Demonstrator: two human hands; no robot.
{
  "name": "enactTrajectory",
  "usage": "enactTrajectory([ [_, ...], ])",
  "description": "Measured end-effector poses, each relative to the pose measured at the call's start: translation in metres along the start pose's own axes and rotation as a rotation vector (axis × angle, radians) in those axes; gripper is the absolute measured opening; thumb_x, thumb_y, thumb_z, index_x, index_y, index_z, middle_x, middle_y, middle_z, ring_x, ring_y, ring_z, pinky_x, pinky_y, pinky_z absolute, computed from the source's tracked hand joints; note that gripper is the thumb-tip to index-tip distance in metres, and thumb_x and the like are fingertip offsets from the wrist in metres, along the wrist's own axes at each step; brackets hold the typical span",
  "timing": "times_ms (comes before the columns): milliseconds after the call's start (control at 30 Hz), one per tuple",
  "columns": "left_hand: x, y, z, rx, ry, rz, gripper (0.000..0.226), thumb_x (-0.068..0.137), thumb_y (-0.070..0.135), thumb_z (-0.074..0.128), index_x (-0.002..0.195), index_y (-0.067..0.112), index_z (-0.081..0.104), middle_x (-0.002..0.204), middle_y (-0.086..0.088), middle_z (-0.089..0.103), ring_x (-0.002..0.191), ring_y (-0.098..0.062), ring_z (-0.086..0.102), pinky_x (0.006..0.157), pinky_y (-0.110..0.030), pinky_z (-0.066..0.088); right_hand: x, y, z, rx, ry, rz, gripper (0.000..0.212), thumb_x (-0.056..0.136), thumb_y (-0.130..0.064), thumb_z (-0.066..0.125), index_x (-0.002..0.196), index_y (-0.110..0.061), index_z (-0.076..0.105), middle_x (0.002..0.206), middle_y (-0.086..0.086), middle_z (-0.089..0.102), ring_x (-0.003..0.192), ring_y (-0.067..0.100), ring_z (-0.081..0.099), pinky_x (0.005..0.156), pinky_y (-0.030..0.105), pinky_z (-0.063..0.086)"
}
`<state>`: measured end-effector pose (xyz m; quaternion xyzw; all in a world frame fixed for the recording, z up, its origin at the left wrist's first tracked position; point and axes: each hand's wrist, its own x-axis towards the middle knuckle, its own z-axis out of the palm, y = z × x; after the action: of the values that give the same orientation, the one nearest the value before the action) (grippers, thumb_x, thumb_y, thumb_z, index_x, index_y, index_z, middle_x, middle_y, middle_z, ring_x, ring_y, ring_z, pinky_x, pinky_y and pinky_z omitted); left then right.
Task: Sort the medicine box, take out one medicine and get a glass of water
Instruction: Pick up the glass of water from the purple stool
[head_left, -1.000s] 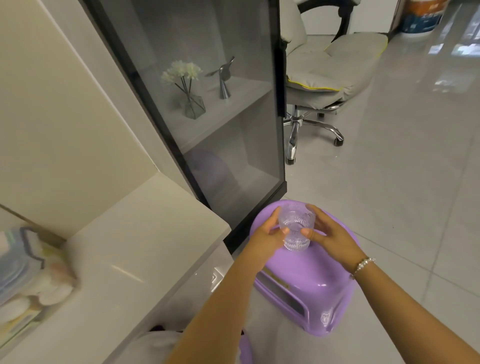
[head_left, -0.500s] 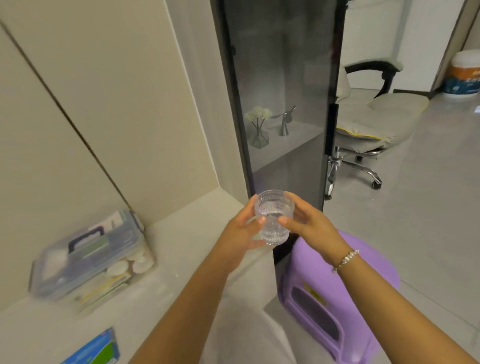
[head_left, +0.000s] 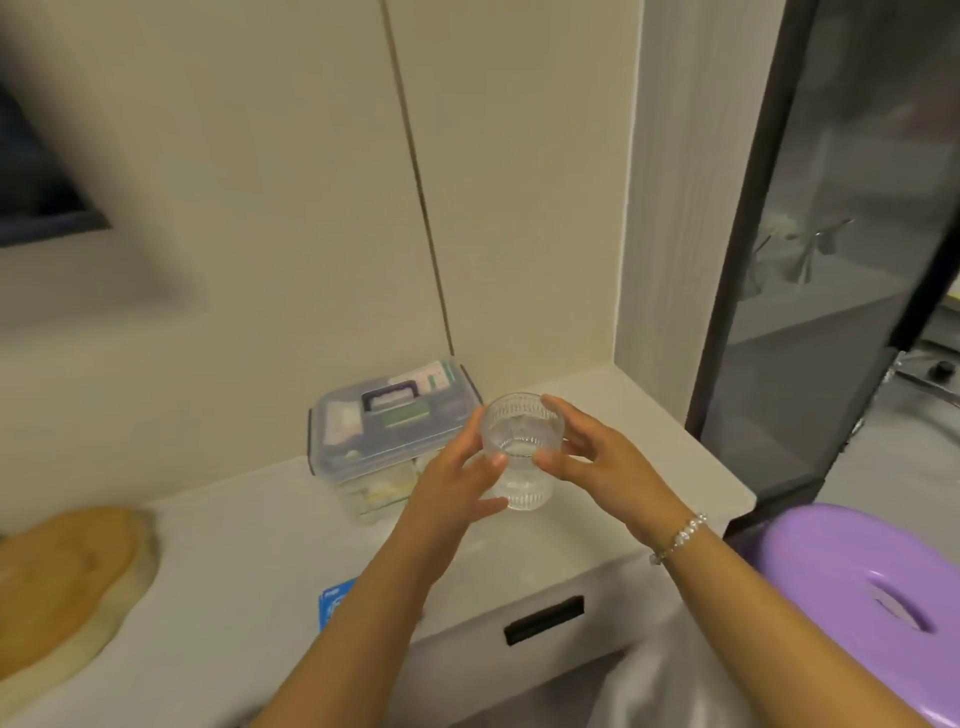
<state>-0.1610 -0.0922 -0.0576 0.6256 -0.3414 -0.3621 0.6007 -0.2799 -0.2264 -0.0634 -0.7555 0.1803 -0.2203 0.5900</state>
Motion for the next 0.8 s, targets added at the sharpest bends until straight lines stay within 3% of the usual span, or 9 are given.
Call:
enactTrajectory([
  [67,-0.007,-0.009,-0.015,0.003,0.047,-0.014,0.039,0.087,0.036,0.058,0.112,0.063,0.047,0.133,0.008,0.052,0.117,-0.013,0.054,0.090,-0.036,0.053,0.008,0.007,0.019,-0.003,-0.054,0.021,0.052,0.068,-0.048,0.067,0.112,-0.059,0.043,0.105,-0.043,0.055,0.097,-0.023,0.052,0.072,-0.004,0.041],
  [133,-0.013,-0.019,-0.028,0.001,0.088,-0.030,0.039,0.088,0.033,0.057,0.105,0.066,0.046,0.131,0.008,0.054,0.117,-0.013,0.054,0.088,-0.034,0.053,0.014,0.017,0.035,-0.002,-0.104,0.043,0.057,0.074,-0.040,0.068,0.123,-0.051,0.042,0.117,-0.034,0.055,0.105,-0.015,0.053,0.079,-0.001,0.042],
  [233,-0.020,-0.037,-0.044,0.002,0.172,-0.066,0.042,0.088,0.027,0.057,0.110,0.060,0.045,0.133,0.001,0.053,0.118,-0.020,0.054,0.092,-0.040,0.052,0.021,0.031,0.054,-0.003,-0.174,0.070,0.062,0.079,-0.031,0.068,0.134,-0.038,0.040,0.129,-0.018,0.054,0.115,-0.004,0.052,0.085,0.002,0.043],
  [400,-0.025,-0.061,-0.061,-0.014,0.256,-0.116,0.052,0.084,0.024,0.062,0.128,0.045,0.044,0.136,-0.001,0.052,0.119,-0.023,0.054,0.095,-0.046,0.051,0.026,0.044,0.074,-0.001,-0.249,0.106,0.062,0.081,-0.022,0.066,0.134,-0.039,0.038,0.132,-0.016,0.051,0.120,-0.003,0.049,0.091,0.004,0.041],
  [500,-0.025,-0.073,-0.068,-0.044,0.301,-0.157,0.047,0.084,0.019,0.064,0.118,0.048,0.050,0.134,0.000,0.053,0.118,-0.023,0.054,0.095,-0.046,0.051,0.028,0.049,0.084,-0.013,-0.286,0.120,0.066,0.083,-0.019,0.064,0.140,-0.030,0.033,0.139,-0.012,0.046,0.124,0.000,0.046,0.098,0.009,0.038],
  [633,-0.024,-0.081,-0.073,-0.076,0.327,-0.195,0.051,0.081,0.011,0.067,0.107,0.052,0.051,0.130,-0.001,0.057,0.115,-0.025,0.057,0.094,-0.047,0.051,0.028,0.057,0.092,-0.004,-0.303,0.160,0.066,0.085,-0.016,0.062,0.142,-0.024,0.030,0.143,-0.005,0.044,0.130,0.007,0.041,0.111,0.032,0.034],
  [733,-0.023,-0.088,-0.075,-0.070,0.328,-0.186,0.053,0.080,0.010,0.068,0.115,0.047,0.052,0.129,-0.002,0.059,0.114,-0.024,0.058,0.094,-0.046,0.051,0.028,0.060,0.093,-0.016,-0.315,0.164,0.065,0.086,-0.017,0.061,0.142,-0.025,0.029,0.144,-0.005,0.042,0.131,0.007,0.039,0.111,0.034,0.033],
  [800,-0.021,-0.092,-0.075,-0.054,0.322,-0.170,0.053,0.080,0.012,0.068,0.110,0.052,0.052,0.125,0.003,0.061,0.113,-0.020,0.059,0.091,-0.041,0.054,0.028,0.061,0.093,-0.002,-0.322,0.168,0.065,0.086,-0.016,0.060,0.143,-0.024,0.028,0.145,-0.005,0.041,0.132,0.008,0.038,0.112,0.036,0.032],
])
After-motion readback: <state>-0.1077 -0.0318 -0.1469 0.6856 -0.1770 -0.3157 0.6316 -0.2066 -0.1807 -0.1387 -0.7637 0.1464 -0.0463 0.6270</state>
